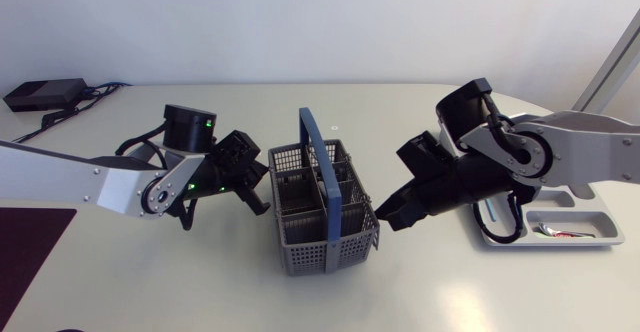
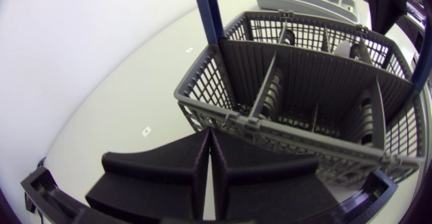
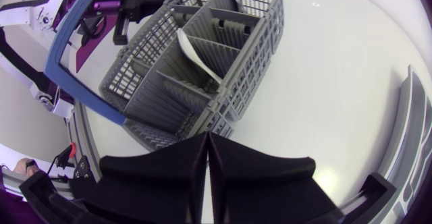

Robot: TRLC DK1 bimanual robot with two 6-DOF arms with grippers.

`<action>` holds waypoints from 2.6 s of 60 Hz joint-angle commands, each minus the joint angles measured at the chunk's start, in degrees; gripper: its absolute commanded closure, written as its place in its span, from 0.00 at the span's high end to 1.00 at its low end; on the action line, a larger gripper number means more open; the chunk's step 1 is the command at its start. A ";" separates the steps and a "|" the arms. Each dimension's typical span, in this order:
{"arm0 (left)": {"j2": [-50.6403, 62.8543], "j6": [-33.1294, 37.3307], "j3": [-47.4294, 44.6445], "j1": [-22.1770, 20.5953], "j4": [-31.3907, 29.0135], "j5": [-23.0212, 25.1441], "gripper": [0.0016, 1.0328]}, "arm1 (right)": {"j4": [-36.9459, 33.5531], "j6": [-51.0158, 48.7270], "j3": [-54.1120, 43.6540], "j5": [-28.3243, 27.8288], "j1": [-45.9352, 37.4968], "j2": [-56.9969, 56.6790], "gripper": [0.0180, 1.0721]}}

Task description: Sort the cutlery from the basket into the organizer compartments.

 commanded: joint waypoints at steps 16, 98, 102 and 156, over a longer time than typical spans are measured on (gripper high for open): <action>-3.84 0.32 0.35 1.76 -4.62 0.58 0.03 | -2.41 -0.67 0.42 3.89 0.21 -10.28 0.22; -32.32 1.46 -12.13 -2.64 -18.51 0.93 0.08 | 23.78 -8.49 2.26 9.42 11.46 8.61 0.37; -32.40 1.46 -12.13 -2.73 -18.60 0.93 0.08 | 23.86 -8.66 2.53 9.42 11.46 9.23 0.35; -35.04 0.32 -12.75 -5.19 -19.56 0.32 0.08 | 19.82 -0.67 0.42 -9.74 -0.49 -2.20 0.05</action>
